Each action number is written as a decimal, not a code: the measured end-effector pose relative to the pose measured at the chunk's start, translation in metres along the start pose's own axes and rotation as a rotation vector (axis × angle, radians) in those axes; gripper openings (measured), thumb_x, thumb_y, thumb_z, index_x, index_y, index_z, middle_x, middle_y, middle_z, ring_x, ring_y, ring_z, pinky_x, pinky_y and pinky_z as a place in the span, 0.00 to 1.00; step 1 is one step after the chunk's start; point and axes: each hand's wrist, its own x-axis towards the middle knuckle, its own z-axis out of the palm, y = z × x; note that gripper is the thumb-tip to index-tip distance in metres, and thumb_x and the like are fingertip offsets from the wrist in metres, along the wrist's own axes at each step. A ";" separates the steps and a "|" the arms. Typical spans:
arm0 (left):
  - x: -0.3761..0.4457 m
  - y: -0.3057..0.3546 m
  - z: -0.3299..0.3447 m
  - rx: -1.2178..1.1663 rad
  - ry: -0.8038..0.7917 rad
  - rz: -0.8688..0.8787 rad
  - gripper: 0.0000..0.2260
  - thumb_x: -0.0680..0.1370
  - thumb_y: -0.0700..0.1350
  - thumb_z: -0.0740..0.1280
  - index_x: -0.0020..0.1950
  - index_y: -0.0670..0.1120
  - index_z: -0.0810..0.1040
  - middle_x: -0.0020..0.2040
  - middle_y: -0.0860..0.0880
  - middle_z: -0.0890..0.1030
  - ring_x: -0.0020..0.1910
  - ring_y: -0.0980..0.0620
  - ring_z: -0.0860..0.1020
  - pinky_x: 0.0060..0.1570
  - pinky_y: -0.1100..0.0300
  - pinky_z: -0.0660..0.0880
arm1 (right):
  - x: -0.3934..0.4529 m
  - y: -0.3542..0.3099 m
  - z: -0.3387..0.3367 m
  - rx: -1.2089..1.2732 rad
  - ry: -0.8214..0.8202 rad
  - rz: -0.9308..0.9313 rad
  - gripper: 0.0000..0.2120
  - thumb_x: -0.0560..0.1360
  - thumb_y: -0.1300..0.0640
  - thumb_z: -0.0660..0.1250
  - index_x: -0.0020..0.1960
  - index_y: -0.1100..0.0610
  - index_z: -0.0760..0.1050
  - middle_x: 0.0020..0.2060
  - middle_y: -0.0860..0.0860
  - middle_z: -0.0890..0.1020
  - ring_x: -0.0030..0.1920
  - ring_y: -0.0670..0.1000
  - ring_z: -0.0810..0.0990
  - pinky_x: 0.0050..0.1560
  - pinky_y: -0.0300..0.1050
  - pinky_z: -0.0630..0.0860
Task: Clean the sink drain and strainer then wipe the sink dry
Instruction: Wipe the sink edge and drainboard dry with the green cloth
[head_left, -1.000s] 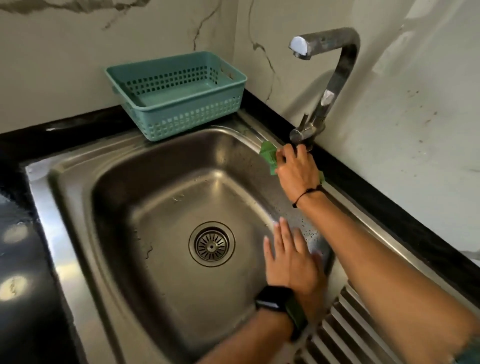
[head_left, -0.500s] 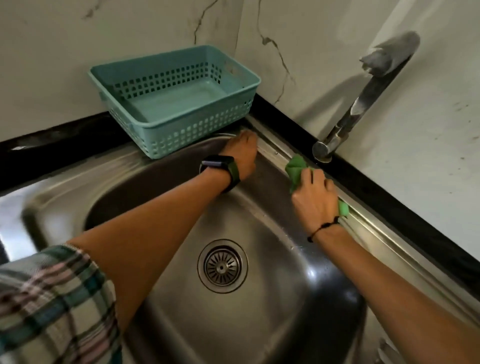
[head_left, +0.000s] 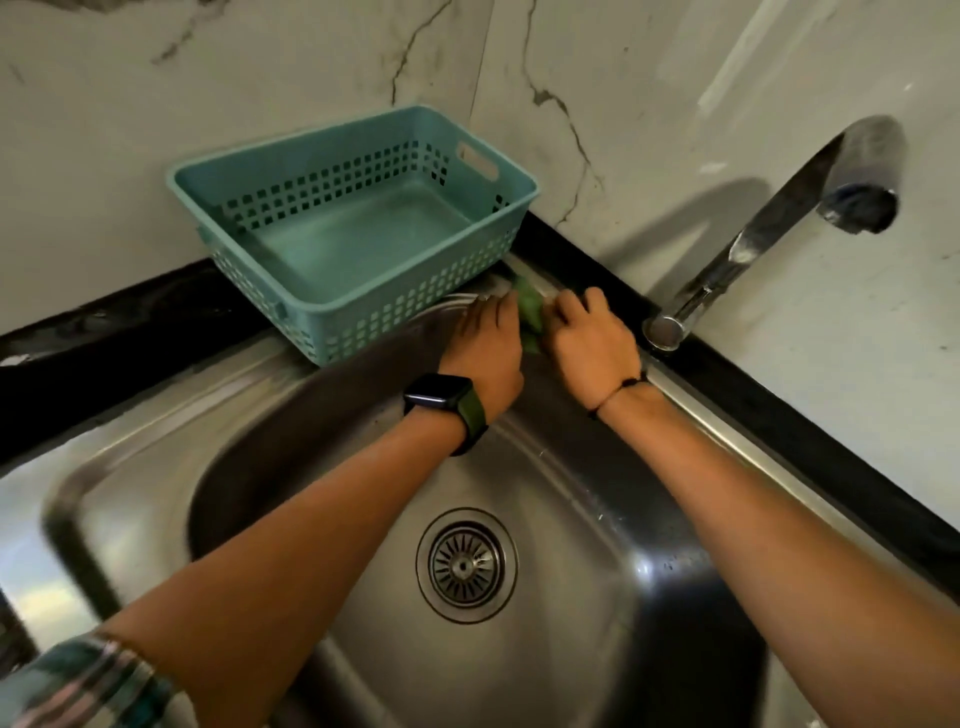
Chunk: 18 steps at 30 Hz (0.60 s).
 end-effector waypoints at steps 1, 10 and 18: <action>-0.003 -0.001 -0.003 -0.004 -0.027 -0.003 0.34 0.72 0.35 0.60 0.74 0.38 0.46 0.75 0.37 0.54 0.75 0.41 0.53 0.74 0.52 0.51 | -0.016 0.005 -0.001 -0.022 -0.003 0.030 0.14 0.78 0.59 0.56 0.62 0.61 0.70 0.59 0.57 0.72 0.57 0.61 0.71 0.38 0.49 0.69; -0.011 -0.018 -0.001 -0.105 -0.096 -0.055 0.34 0.72 0.35 0.60 0.74 0.39 0.46 0.76 0.38 0.50 0.74 0.40 0.53 0.74 0.50 0.54 | -0.060 0.004 0.008 0.036 -0.063 0.209 0.24 0.77 0.58 0.62 0.69 0.66 0.63 0.60 0.63 0.72 0.56 0.63 0.70 0.52 0.56 0.71; -0.022 -0.029 0.010 -0.113 -0.040 -0.070 0.35 0.72 0.35 0.59 0.74 0.38 0.45 0.76 0.38 0.50 0.75 0.42 0.50 0.74 0.52 0.51 | 0.037 -0.040 0.008 0.090 0.029 0.029 0.19 0.77 0.57 0.58 0.66 0.63 0.66 0.62 0.59 0.69 0.59 0.60 0.66 0.51 0.52 0.69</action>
